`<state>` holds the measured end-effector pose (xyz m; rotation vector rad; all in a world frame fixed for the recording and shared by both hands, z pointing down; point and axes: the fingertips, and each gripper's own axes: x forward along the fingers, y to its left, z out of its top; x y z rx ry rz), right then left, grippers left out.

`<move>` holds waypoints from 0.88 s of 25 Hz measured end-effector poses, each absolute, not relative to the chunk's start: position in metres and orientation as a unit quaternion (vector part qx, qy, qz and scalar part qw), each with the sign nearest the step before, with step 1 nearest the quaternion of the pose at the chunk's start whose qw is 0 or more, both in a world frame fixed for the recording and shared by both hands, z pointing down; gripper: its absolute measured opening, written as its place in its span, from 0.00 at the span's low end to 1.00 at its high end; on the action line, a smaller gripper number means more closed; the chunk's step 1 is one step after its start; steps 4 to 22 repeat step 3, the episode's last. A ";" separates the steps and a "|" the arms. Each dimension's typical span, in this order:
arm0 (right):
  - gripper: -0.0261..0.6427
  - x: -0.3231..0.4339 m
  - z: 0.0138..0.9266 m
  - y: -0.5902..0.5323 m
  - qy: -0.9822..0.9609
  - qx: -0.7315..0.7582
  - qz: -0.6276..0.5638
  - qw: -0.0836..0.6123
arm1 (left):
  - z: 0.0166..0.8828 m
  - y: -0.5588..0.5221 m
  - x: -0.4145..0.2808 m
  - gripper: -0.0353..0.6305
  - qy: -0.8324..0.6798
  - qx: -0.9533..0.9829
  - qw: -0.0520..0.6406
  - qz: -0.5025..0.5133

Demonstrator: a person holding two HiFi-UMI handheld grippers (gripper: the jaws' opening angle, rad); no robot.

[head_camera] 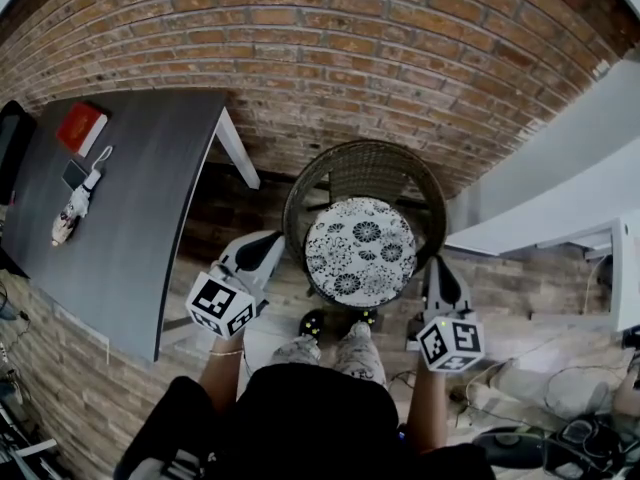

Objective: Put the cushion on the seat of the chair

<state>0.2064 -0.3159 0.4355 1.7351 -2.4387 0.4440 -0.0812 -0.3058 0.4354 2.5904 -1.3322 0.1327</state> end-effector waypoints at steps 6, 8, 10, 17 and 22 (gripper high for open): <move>0.04 0.207 0.435 -0.316 -0.805 0.571 0.147 0.059 | 0.435 -0.306 -0.081 0.06 -0.455 0.882 0.112 0.046; 0.04 0.207 0.435 -0.316 -0.805 0.571 0.147 0.059 | 0.435 -0.306 -0.081 0.06 -0.455 0.882 0.112 0.046; 0.04 0.207 0.435 -0.316 -0.805 0.571 0.147 0.059 | 0.435 -0.306 -0.081 0.06 -0.455 0.882 0.112 0.046; 0.04 0.207 0.435 -0.316 -0.805 0.571 0.147 0.059 | 0.435 -0.306 -0.081 0.06 -0.455 0.882 0.112 0.046; 0.04 0.207 0.435 -0.316 -0.805 0.571 0.147 0.059 | 0.435 -0.306 -0.081 0.06 -0.455 0.882 0.112 0.046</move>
